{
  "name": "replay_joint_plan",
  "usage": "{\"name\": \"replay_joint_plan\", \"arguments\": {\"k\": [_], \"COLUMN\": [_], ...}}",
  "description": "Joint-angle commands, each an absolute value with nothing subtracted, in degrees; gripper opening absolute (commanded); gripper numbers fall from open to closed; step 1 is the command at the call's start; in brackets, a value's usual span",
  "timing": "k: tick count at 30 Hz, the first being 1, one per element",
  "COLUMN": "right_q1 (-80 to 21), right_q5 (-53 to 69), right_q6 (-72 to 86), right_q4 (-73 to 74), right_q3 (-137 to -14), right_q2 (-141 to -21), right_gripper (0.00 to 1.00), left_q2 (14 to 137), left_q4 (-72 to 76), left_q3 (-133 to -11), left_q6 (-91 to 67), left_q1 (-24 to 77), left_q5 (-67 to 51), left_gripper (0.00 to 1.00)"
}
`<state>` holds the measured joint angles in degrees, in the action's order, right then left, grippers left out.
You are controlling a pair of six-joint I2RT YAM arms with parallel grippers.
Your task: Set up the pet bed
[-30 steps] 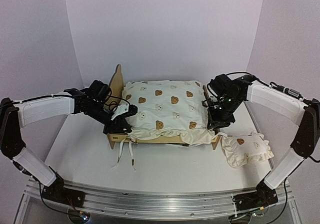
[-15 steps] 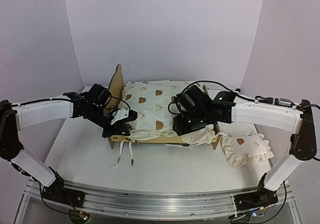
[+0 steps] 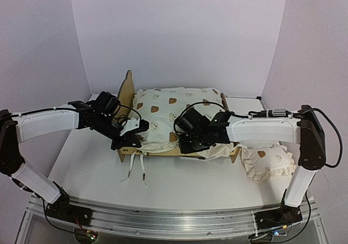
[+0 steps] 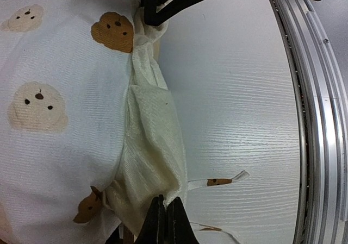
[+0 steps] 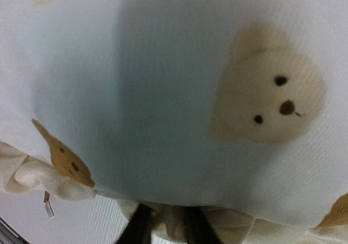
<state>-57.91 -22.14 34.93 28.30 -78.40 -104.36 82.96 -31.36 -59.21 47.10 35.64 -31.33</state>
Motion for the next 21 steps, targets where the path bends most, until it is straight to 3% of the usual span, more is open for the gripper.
{"name": "replay_joint_plan", "arguments": {"k": [1,3,8,12,21], "right_q1": [-58.0,-58.0,-55.7,-52.8,-49.2], "right_q5": [-25.2,-25.6,-18.0,-6.4,6.2], "right_q6": [34.3,31.5,23.9,23.0,23.7], "right_q4": [29.3,29.8,30.0,31.7,33.0], "right_q3": [-81.5,-82.3,-84.7,-84.6,-81.8], "right_q2": [-106.5,-105.2,-99.5,-96.0,-90.8], "right_gripper": [0.07,0.00,0.00,0.00,0.00], "left_q2": [80.6,80.0,78.6,78.2,77.8], "left_q4": [-30.0,-29.4,-27.8,-26.9,-26.2], "left_q3": [-59.2,-59.7,-60.2,-59.9,-59.9], "left_q6": [46.1,45.2,44.4,44.1,44.1], "left_q1": [35.5,34.9,34.0,33.8,33.2], "left_q5": [-30.8,-30.7,-28.9,-27.5,-26.1], "left_gripper": [0.00,0.00,0.00,0.00,0.00]}}
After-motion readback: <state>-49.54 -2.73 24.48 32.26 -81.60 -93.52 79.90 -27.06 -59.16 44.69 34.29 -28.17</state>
